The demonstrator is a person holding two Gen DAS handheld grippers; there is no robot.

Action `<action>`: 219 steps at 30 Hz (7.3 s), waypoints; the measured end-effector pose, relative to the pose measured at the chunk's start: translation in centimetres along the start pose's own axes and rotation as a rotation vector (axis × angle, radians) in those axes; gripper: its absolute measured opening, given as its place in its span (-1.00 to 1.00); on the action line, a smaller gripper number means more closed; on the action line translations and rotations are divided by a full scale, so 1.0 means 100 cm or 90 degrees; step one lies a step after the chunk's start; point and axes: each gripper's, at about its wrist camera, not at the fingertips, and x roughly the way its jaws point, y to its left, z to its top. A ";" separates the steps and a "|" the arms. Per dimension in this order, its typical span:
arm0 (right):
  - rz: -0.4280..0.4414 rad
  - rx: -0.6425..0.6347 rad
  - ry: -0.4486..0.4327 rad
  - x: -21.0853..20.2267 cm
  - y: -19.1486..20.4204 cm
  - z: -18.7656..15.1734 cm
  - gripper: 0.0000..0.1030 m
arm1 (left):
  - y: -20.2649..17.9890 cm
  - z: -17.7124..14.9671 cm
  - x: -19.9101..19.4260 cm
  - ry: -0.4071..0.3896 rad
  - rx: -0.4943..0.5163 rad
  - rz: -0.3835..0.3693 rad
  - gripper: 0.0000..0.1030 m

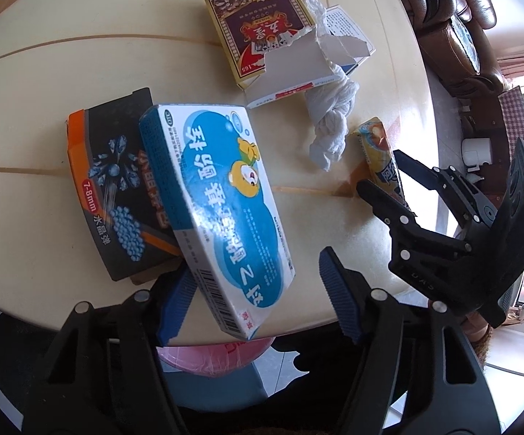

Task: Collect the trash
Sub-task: 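Grasp the blue-white medicine box with the left tool while the right tool grasps the ice-cream bar, then carry the medicine box and ice-cream bar over the pink bin with both tools, then open both tools to drop the medicine box and ice-cream bar into the bin, then raise both tools back over the table toward the black snack box and tissue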

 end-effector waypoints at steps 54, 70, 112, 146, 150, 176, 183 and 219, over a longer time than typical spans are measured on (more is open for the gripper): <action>-0.039 0.066 -0.030 -0.102 0.039 -0.005 -0.68 | -0.026 -0.064 -0.100 -0.166 0.166 0.088 -0.58; -0.025 0.059 -0.064 -0.153 0.107 -0.036 -0.68 | -0.014 -0.127 -0.118 -0.210 0.216 0.096 -0.58; 0.042 0.176 0.069 -0.040 0.169 -0.167 -0.67 | 0.035 -0.226 0.043 -0.058 0.238 0.101 -0.58; 0.090 0.310 0.273 0.145 0.141 -0.220 -0.67 | 0.091 -0.171 0.197 0.182 0.069 0.112 -0.57; 0.100 0.318 0.282 0.149 0.140 -0.220 -0.65 | 0.090 -0.171 0.199 0.183 0.069 0.121 -0.56; 0.075 0.316 0.269 0.144 0.137 -0.215 -0.13 | 0.100 -0.164 0.177 0.145 0.052 0.141 0.08; 0.070 0.284 0.207 0.105 0.148 -0.202 -0.11 | 0.079 -0.175 0.133 0.064 0.101 0.176 0.09; 0.058 0.136 -0.238 -0.233 0.017 0.029 0.69 | -0.050 -0.054 -0.214 -0.224 0.147 0.198 0.62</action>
